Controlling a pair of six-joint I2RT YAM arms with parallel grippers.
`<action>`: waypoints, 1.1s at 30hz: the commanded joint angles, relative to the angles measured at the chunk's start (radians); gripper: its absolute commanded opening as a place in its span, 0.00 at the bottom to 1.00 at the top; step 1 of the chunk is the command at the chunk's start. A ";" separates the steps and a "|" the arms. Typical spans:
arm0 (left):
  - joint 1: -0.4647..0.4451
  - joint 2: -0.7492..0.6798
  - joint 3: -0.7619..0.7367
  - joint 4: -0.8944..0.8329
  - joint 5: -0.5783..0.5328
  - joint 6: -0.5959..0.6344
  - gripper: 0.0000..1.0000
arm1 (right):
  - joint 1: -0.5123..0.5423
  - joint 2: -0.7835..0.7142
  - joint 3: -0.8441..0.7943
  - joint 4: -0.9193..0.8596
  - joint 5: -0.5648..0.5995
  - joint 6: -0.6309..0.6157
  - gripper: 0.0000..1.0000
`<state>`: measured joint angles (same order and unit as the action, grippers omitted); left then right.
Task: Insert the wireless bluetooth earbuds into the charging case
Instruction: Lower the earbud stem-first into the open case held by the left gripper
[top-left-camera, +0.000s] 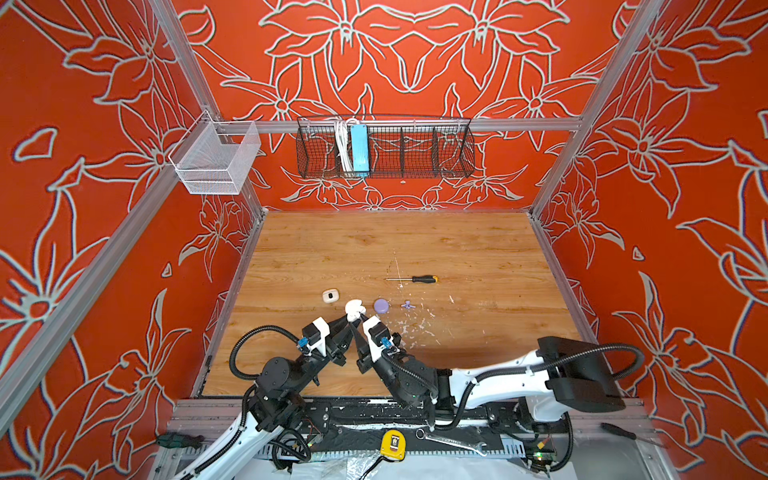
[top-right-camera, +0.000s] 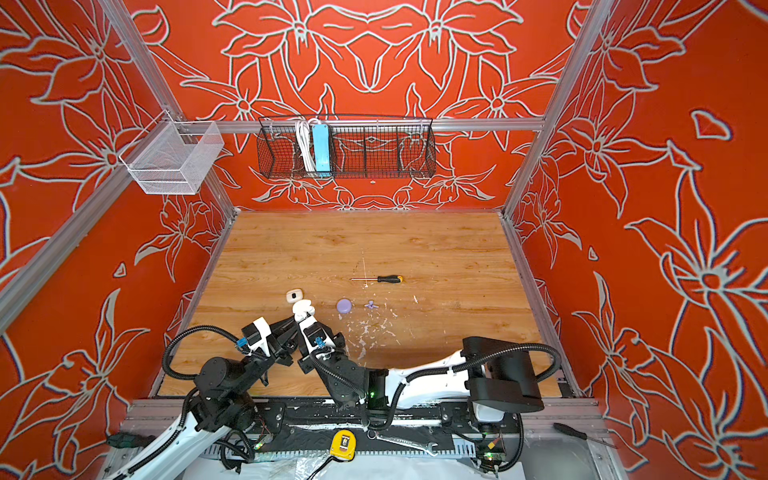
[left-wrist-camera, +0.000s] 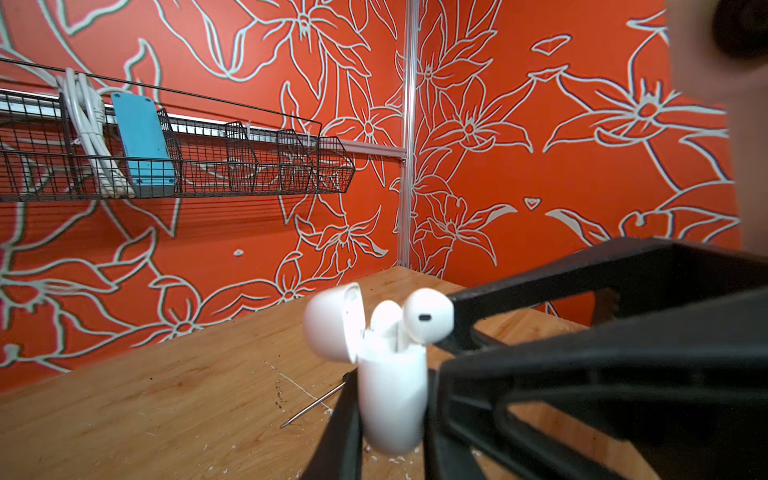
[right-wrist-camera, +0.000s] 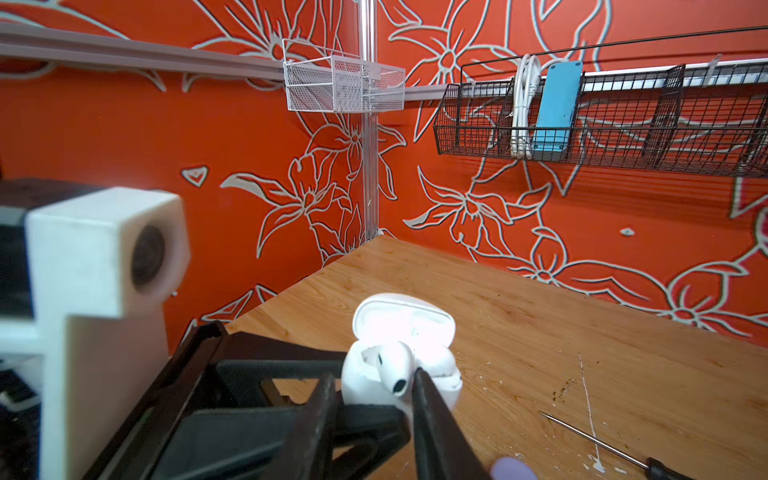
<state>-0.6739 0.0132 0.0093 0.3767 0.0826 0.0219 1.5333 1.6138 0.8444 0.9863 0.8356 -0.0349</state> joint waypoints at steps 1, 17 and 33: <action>0.000 -0.013 -0.009 0.079 -0.004 -0.005 0.00 | 0.018 -0.036 0.000 -0.068 -0.016 0.018 0.35; 0.000 -0.013 -0.005 0.060 0.083 0.036 0.00 | 0.012 -0.261 -0.092 -0.235 -0.016 0.000 0.06; -0.003 -0.013 -0.011 0.080 0.114 0.050 0.00 | -0.002 -0.203 -0.001 -0.341 -0.118 0.008 0.00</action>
<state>-0.6743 0.0128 0.0093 0.4129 0.1822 0.0563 1.5311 1.3991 0.8101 0.6540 0.7414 -0.0181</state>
